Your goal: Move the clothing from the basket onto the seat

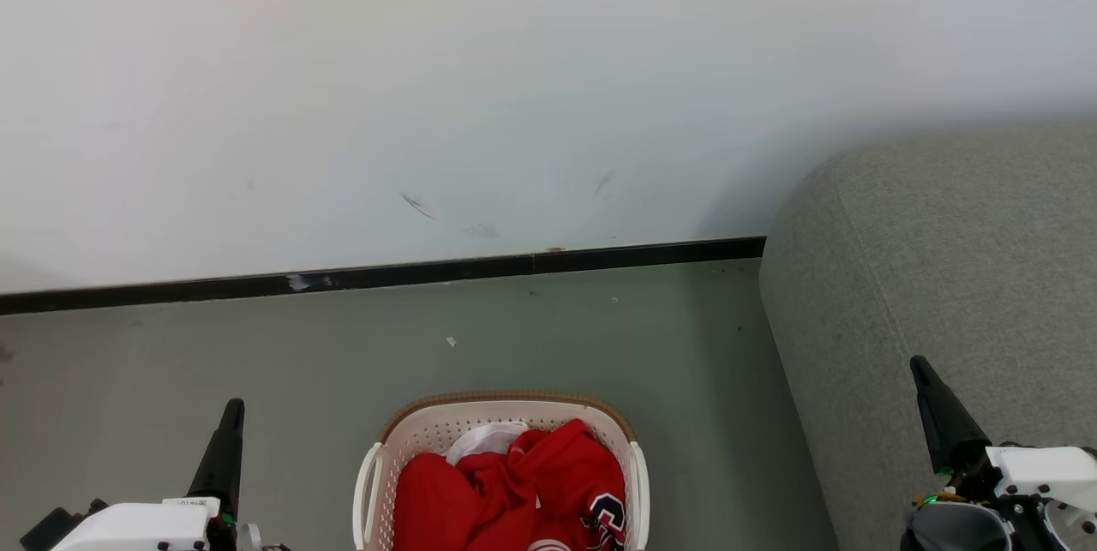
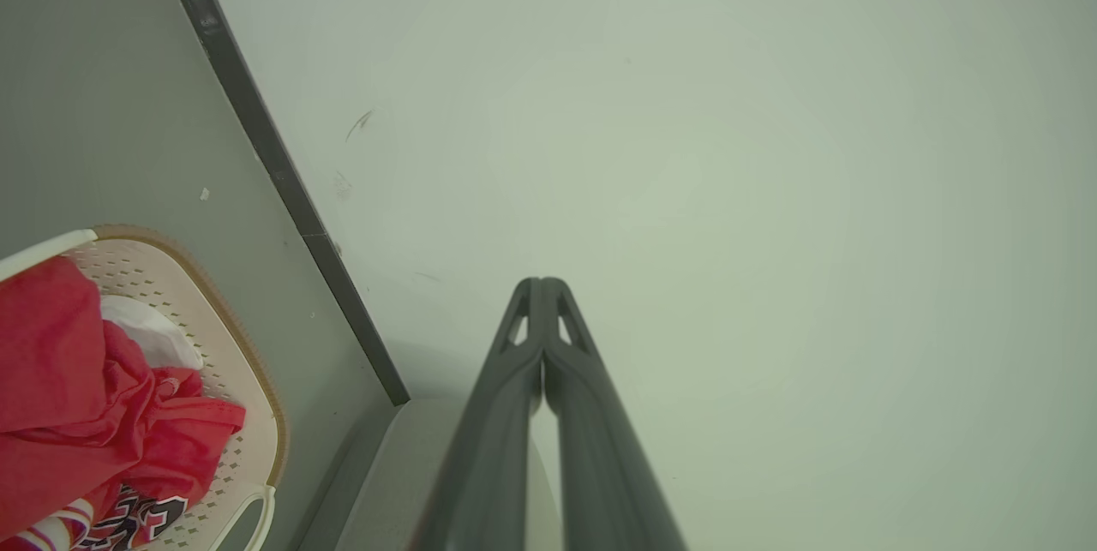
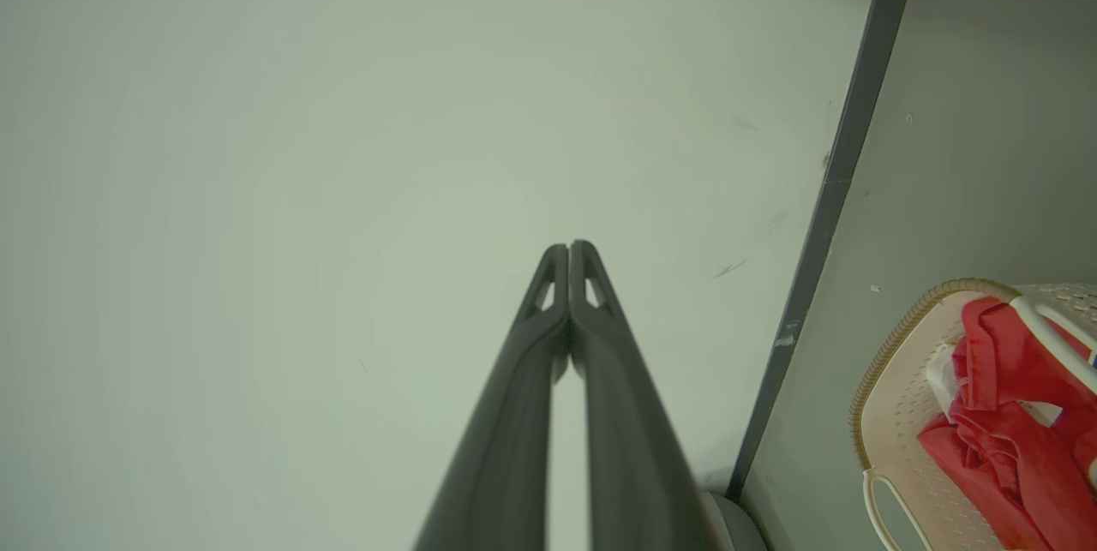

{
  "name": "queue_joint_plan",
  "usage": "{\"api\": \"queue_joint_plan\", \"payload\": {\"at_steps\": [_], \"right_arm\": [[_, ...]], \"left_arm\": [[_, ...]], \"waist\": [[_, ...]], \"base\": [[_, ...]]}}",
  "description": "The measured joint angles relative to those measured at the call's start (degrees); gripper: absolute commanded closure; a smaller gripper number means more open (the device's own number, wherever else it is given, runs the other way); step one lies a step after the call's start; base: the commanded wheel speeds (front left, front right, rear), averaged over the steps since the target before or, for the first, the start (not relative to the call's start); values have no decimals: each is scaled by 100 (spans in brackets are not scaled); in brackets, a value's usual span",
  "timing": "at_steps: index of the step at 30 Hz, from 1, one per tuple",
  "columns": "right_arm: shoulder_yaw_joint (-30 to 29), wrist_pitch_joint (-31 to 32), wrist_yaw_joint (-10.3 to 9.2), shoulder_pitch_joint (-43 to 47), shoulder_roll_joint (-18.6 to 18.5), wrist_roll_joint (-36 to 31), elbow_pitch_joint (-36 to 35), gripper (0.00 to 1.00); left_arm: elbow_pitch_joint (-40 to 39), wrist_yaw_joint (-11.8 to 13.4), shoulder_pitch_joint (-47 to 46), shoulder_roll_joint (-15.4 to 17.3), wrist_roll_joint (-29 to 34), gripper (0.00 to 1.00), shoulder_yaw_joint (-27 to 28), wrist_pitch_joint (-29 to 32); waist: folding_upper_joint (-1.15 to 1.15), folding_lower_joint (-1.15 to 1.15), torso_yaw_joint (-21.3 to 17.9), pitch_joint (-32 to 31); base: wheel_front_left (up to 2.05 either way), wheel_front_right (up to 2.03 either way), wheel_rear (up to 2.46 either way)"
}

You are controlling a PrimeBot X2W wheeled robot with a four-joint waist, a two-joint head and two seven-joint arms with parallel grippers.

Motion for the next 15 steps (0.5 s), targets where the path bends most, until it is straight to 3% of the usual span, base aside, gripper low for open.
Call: {"api": "queue_joint_plan", "payload": {"at_steps": [15], "right_arm": [[2,-1,0,0,-1,0,0,100]], "left_arm": [[0,0,0,0,0,100,0,0]], "waist": [[0,0,0,0]], "base": [[0,0,0]]}}
